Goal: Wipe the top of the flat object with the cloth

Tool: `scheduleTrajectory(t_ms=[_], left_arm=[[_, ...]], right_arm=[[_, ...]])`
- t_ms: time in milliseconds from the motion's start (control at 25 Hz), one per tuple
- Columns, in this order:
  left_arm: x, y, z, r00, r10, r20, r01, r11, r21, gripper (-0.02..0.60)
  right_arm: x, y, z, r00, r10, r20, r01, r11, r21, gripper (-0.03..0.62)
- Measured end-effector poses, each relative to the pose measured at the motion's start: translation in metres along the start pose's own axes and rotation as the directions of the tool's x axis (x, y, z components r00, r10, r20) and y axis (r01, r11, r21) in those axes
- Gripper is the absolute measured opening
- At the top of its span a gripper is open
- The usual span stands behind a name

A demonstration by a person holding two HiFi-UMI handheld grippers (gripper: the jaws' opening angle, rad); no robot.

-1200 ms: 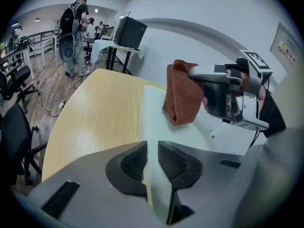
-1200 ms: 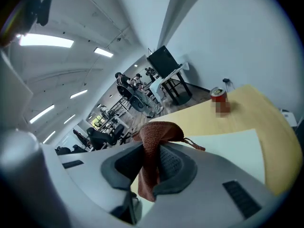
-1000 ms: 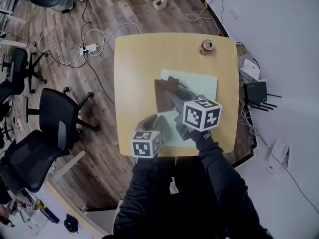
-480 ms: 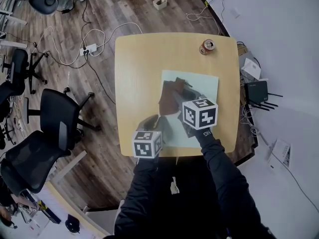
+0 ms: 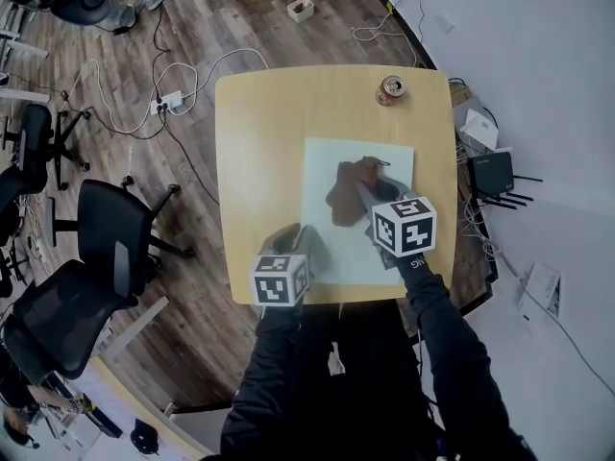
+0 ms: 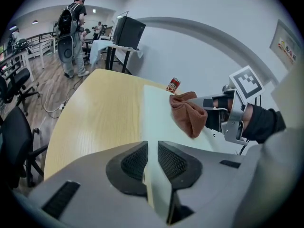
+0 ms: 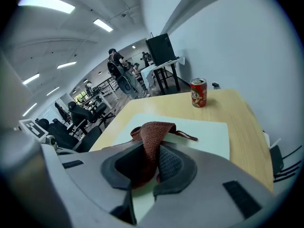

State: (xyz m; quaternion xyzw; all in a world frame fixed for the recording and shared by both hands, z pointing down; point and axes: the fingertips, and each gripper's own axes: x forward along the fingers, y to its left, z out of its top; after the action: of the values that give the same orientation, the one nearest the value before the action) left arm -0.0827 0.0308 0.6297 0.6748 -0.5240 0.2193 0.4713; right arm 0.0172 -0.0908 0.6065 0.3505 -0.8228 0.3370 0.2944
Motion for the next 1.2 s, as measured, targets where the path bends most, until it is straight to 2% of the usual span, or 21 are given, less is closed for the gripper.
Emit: scheduleTrajectory(t_ms=[880, 1040, 1200], left_arm=[[0.001, 0.000, 0.001, 1.000, -0.005, 0.004, 0.005, 1.000, 0.011, 0.086], [0.001, 0.000, 0.001, 1.000, -0.004, 0.006, 0.004, 1.000, 0.008, 0.086], [0.001, 0.001, 0.000, 1.000, -0.008, 0.008, 0.008, 1.000, 0.002, 0.086]], right_arm=[[-0.066, -0.091, -0.031, 0.986, -0.164, -0.034, 0.162, 0.985, -0.065, 0.078], [-0.080, -0.097, -0.030, 0.988, -0.153, -0.022, 0.154, 0.988, 0.021, 0.078], [-0.094, -0.075, -0.011, 0.996, -0.068, 0.053, 0.061, 0.990, 0.129, 0.078]])
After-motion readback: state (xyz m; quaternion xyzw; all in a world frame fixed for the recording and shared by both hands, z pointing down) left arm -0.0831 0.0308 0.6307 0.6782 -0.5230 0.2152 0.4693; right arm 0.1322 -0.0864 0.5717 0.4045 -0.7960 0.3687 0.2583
